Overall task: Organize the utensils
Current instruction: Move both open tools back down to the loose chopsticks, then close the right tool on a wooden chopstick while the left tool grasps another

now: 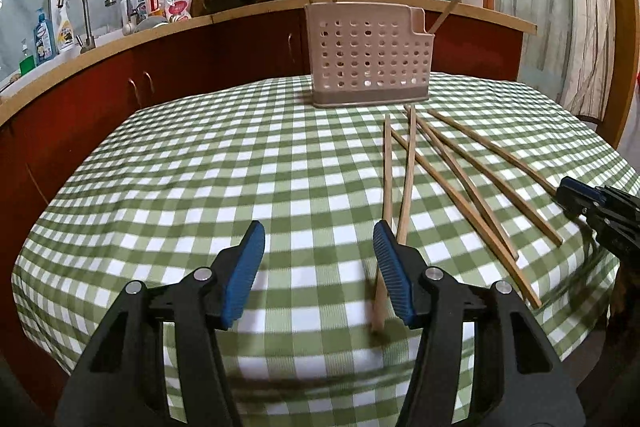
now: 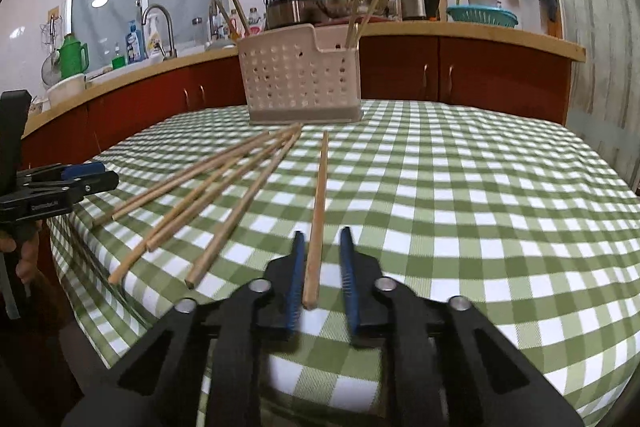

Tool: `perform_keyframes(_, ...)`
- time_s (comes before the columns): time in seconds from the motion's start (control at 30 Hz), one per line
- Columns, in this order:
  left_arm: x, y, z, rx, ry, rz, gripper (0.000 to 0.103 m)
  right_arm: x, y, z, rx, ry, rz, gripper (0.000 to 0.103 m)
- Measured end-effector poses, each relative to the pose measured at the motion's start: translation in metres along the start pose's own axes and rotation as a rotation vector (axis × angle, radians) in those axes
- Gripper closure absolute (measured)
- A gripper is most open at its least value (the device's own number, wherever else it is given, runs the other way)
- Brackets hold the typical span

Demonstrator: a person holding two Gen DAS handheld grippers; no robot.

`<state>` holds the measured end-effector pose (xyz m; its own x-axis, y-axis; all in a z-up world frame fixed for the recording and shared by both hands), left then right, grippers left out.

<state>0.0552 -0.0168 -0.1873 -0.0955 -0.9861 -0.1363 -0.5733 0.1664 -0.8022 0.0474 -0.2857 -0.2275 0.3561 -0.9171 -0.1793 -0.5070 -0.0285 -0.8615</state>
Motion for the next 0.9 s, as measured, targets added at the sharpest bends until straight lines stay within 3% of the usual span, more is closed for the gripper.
perform_keyframes(0.07,-0.001,0.002,-0.001,-0.004,0.006,-0.003,0.048,0.001,0.0,0.0,-0.003,0.004,0.003,0.094)
perform_keyframes(0.27,0.002,0.007,-0.005,0.002,0.034,0.002,0.049,0.002,0.0,-0.001,-0.006,0.023,0.004,0.095)
perform_keyframes(0.37,0.007,0.009,-0.004,-0.006,0.05,0.024,0.056,0.001,-0.001,-0.001,-0.009,0.026,-0.001,0.095)
perform_keyframes(0.7,0.021,0.011,0.009,-0.033,0.07,0.088,0.063,-0.001,-0.002,-0.001,-0.013,0.026,-0.005,0.095)
perform_keyframes(0.9,0.016,0.009,0.008,-0.024,0.103,0.044,0.063,-0.003,-0.001,0.001,-0.017,0.022,-0.012,0.096)
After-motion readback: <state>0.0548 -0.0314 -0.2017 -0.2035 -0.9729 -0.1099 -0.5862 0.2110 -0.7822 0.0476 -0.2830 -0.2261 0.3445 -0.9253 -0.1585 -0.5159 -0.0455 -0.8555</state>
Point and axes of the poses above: each gripper's, at about its wrist camera, not at the fingertips, and z roughly the way its jaws point, x to its right, y to its underside, the point moved 2 cm from there along z, roughly the way its jaws point, and after that the axes turned 6 degrees about -y, right-handed, at the moved point
